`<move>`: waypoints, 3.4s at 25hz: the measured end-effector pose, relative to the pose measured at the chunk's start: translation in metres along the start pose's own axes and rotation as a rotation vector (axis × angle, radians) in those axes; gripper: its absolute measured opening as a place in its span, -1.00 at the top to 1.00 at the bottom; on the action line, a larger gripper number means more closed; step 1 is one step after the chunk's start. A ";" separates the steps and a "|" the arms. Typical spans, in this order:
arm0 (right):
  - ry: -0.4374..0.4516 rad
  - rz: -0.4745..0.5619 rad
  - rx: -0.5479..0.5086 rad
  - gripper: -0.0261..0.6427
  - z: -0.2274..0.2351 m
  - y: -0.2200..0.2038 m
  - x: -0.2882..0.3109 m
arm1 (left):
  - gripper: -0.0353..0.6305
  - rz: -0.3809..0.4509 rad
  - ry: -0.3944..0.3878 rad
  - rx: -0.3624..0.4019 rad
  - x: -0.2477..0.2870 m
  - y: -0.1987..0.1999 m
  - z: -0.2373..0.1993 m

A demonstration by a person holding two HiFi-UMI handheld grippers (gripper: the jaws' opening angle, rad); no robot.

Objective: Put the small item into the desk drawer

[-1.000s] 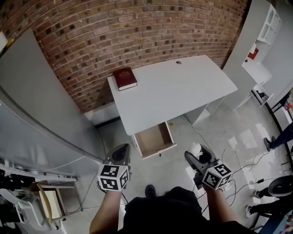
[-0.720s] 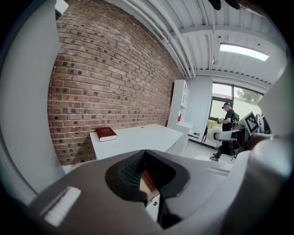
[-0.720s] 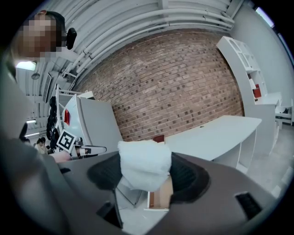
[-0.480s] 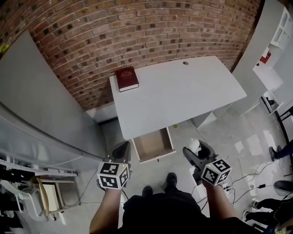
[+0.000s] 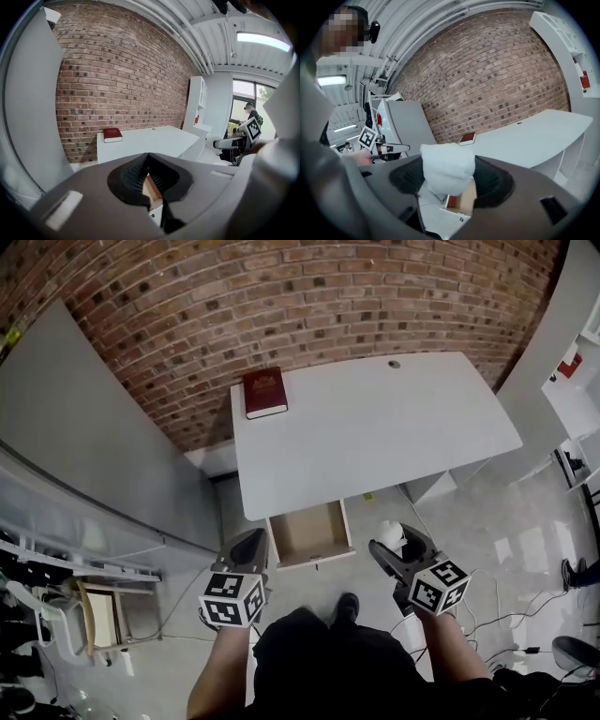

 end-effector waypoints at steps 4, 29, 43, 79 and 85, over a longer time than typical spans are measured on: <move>0.009 -0.029 0.000 0.06 0.000 -0.002 0.009 | 0.86 -0.007 0.008 -0.022 0.000 -0.007 -0.005; 0.058 -0.317 -0.067 0.06 -0.017 -0.070 0.139 | 0.86 -0.133 -0.018 -0.156 0.030 -0.112 -0.063; 0.031 -0.414 -0.030 0.06 0.019 -0.141 0.172 | 0.86 -0.211 -0.048 -0.200 0.082 -0.171 -0.066; 0.049 -0.753 -0.144 0.06 0.100 -0.269 0.297 | 0.86 -0.349 -0.046 -0.283 0.160 -0.283 -0.080; 0.015 -0.825 -0.250 0.06 0.113 -0.286 0.327 | 0.86 -0.354 -0.049 -0.285 0.164 -0.292 -0.080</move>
Point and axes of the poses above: the fingertips, and each gripper's own axes: x forward along the fingers, z to its right, y out of its top, the point moved 9 cm from there along -x, backward along the fingers, and after that the axes turned 4 degrees about x, right-handed, at the moved point
